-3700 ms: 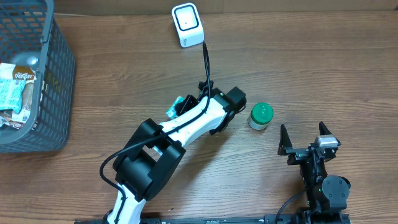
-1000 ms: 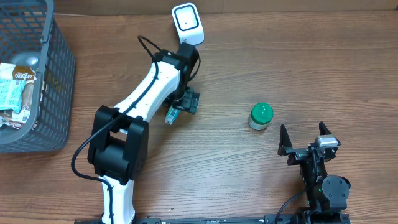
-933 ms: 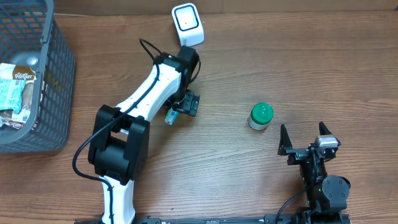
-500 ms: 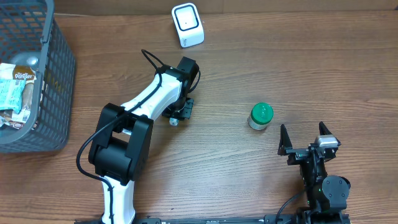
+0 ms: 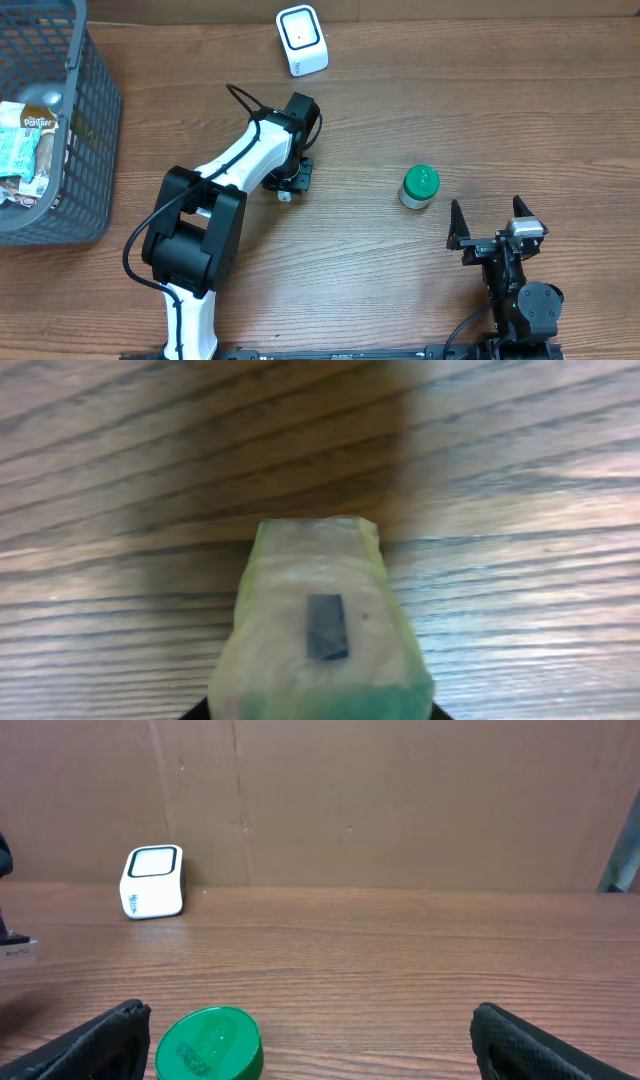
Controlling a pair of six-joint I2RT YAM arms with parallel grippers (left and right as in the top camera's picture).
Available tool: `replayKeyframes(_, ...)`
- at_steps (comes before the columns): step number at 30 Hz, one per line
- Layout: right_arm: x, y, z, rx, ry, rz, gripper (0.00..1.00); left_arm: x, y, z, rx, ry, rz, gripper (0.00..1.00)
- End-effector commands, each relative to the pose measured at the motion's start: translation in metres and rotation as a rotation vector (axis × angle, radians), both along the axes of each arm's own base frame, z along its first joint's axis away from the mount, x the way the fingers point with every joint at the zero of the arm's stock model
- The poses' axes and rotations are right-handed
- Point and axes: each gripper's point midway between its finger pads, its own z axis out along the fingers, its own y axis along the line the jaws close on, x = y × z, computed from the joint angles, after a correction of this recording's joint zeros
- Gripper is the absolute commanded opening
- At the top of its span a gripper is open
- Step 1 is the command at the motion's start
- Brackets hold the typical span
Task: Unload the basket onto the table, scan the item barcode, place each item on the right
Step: 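Lower the tissue pack beside the jar and release it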
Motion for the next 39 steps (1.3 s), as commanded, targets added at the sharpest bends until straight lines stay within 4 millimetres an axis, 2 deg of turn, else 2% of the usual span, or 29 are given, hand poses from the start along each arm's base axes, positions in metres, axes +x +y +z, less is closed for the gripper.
replayKeyframes(1, 0.0, 0.002, -0.002, -0.003, -0.002, 0.008, 1.0, -0.016, -0.022, -0.008, -0.119, 0.077, 0.027, 0.28)
replayKeyframes(7, 0.0, 0.002, -0.002, -0.003, -0.002, 0.008, 1.0, -0.025, -0.051, -0.006, -0.205, 0.108, 0.114, 0.27)
replayKeyframes(16, 0.0, 0.002, -0.002, -0.003, -0.002, 0.009, 1.0, -0.027, -0.111, -0.004, -0.26, 0.016, 0.163, 0.29)
replayKeyframes(24, 0.0, 0.002, -0.002, -0.003, -0.002, 0.008, 1.0, -0.04, -0.155, -0.001, -0.294, -0.037, 0.205, 0.29)
replayKeyframes(31, 0.0, 0.002, -0.002, -0.003, -0.002, 0.008, 1.0, -0.044, -0.167, 0.0, -0.269, -0.098, 0.167, 0.33)
replayKeyframes(33, 0.0, 0.002, -0.002, -0.003, -0.002, 0.008, 1.0, -0.045, -0.169, 0.0, -0.273, -0.098, 0.163, 0.37)
replayKeyframes(36, 0.0, 0.002, -0.002, -0.003, -0.002, 0.008, 1.0, -0.046, -0.17, 0.0, -0.274, -0.098, 0.16, 0.53)
replayKeyframes(39, 0.0, 0.002, -0.002, -0.003, -0.002, 0.008, 1.0, -0.045, -0.17, 0.0, -0.274, -0.098, 0.16, 0.63)
